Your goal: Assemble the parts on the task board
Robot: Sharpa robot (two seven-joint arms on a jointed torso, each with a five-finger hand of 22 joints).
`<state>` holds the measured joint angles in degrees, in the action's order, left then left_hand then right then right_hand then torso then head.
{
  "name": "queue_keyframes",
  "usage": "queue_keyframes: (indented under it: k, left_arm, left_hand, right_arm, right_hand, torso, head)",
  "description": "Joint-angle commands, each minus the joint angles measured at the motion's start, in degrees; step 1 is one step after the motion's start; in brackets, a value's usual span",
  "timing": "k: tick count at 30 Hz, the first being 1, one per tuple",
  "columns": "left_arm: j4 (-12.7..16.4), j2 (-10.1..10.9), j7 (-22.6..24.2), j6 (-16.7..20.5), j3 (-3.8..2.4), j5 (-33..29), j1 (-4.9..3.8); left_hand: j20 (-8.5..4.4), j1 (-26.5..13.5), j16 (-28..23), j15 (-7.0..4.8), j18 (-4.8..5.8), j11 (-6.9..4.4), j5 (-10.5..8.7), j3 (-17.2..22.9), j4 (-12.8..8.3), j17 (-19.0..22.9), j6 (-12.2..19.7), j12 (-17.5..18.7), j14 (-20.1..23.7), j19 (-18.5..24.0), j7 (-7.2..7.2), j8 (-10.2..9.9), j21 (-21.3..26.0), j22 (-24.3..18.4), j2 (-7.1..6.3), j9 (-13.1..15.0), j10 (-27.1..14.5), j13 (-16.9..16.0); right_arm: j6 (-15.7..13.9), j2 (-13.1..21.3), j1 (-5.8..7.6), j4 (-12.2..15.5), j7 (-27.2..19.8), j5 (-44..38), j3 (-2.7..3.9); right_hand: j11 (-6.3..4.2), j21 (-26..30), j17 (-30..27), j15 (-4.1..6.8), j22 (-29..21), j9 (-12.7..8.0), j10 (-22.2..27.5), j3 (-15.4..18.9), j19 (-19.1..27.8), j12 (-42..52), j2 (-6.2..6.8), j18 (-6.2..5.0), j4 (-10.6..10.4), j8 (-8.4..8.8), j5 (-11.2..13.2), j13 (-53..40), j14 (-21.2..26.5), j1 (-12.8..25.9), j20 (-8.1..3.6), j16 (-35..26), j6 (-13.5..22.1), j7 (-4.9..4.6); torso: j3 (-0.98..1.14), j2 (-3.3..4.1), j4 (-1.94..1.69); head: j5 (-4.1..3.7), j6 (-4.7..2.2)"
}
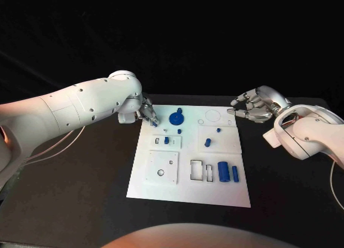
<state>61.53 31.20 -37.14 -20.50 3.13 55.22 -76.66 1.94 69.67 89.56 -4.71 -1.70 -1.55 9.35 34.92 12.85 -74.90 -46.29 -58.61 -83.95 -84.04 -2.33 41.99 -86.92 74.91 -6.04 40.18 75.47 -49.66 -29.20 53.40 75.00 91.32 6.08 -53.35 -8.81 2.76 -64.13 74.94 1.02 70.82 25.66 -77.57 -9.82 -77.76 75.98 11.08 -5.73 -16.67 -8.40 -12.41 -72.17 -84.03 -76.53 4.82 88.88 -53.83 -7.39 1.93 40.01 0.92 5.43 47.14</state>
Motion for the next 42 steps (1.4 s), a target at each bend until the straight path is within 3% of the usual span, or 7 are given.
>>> queue_keyframes:
  k: [1,7,16,27,33,42]
  left_arm:
    - [0.6,0.4,1.6,3.0,-0.09,-4.2,0.00]
    - [2.5,1.8,1.7,4.4,-0.16,-6.6,0.02]
    - [9.4,6.0,1.6,6.5,-0.19,-8.2,0.39]
    - [18.2,11.4,2.2,8.8,-0.09,-2.8,2.37]
    - [20.7,12.6,2.6,9.4,0.01,0.4,3.18]
    - [22.3,12.8,2.4,10.1,0.06,3.2,4.38]
  left_hand:
    - [-0.40,-0.4,0.3,-0.23,0.69,-0.15,-0.28,7.1,-4.3,-14.9,0.6,-0.3,-6.0,-3.5,0.06,2.4,0.0,12.5,-0.37,4.0,0.3,0.2]
    - [-0.37,-1.5,0.3,-0.23,0.68,-0.16,0.09,9.5,-5.6,-14.8,0.9,-0.5,-6.0,-3.5,0.06,3.5,0.0,12.5,-0.61,4.7,0.4,0.2]
    - [-0.36,-2.1,0.3,-0.22,0.64,-0.17,0.30,11.0,-6.6,-14.8,0.8,-0.6,-6.0,-3.4,0.06,4.0,0.2,12.5,-0.90,4.8,0.6,0.2]
    - [-0.37,-2.9,0.3,-0.23,0.68,-0.19,0.80,12.7,-7.8,-14.9,0.3,-0.4,-6.0,-3.5,0.08,4.4,0.1,12.6,-1.38,4.7,0.8,0.5]
    - [-0.40,-3.4,0.4,-0.27,0.68,-0.16,1.13,13.8,-8.4,-14.9,0.0,-0.5,-6.0,-3.5,0.06,4.6,0.1,12.6,-1.65,4.6,1.1,0.6]
    - [-0.58,-4.7,0.4,-0.53,0.82,-0.10,2.45,14.9,-9.1,-15.1,-0.5,-0.9,-6.0,-3.9,0.04,5.0,-0.4,13.0,-1.99,4.3,1.7,0.3]
  right_arm:
    - [0.7,0.0,-0.04,-0.1,0.1,-0.5,0.00]
    - [0.9,0.0,-0.05,-0.2,0.2,-0.5,-0.01]
    - [1.1,0.1,-0.11,-0.2,0.5,-0.6,-0.03]
    - [1.2,0.4,-0.13,-0.1,0.6,-0.7,-0.07]
    - [1.2,0.4,-0.17,-0.1,0.6,-0.7,-0.09]
    - [1.3,0.4,-0.28,0.0,0.5,-0.8,-0.10]
  right_hand:
    - [-0.06,0.2,11.6,0.25,0.0,0.1,0.4,0.3,0.5,-0.3,-0.16,-0.51,0.1,-0.30,-0.3,0.1,-5.1,0.2,0.01,-0.1,0.0,0.08]
    - [-0.06,0.2,11.6,0.25,0.0,0.1,0.4,0.3,0.5,-0.3,-0.16,-0.51,0.1,-0.30,-0.3,0.1,-5.1,0.2,0.01,-0.1,0.0,0.08]
    - [-0.06,0.2,11.6,0.25,0.0,0.1,0.4,0.3,0.5,-0.3,-0.16,-0.51,0.1,-0.30,-0.3,0.1,-5.1,0.2,0.01,-0.1,0.0,0.08]
    - [-0.08,0.3,11.5,0.27,-0.1,0.1,0.3,0.3,0.5,-0.3,-0.21,-0.53,0.2,-0.33,-0.4,0.0,-5.1,0.2,0.00,-0.2,0.0,0.09]
    - [-0.08,0.3,11.5,0.27,-0.1,0.1,0.3,0.3,0.5,-0.3,-0.21,-0.53,0.2,-0.33,-0.4,0.0,-5.1,0.2,0.00,-0.2,0.0,0.09]
    - [-0.08,0.3,11.5,0.27,-0.1,0.1,0.3,0.3,0.5,-0.3,-0.21,-0.53,0.2,-0.33,-0.4,0.0,-5.1,0.2,0.00,-0.2,0.0,0.09]
  torso:
    - [0.02,-0.01,0.04]
    - [0.05,-0.06,-0.04]
    - [0.05,-0.08,-0.06]
    - [-0.03,-0.16,-0.32]
    - [-0.04,-0.19,-0.25]
    - [-0.03,-0.06,-0.20]
  head:
    - [0.04,0.10]
    - [-0.02,0.19]
    - [0.06,0.41]
    - [0.26,0.44]
    - [0.54,0.58]
    - [0.74,0.77]
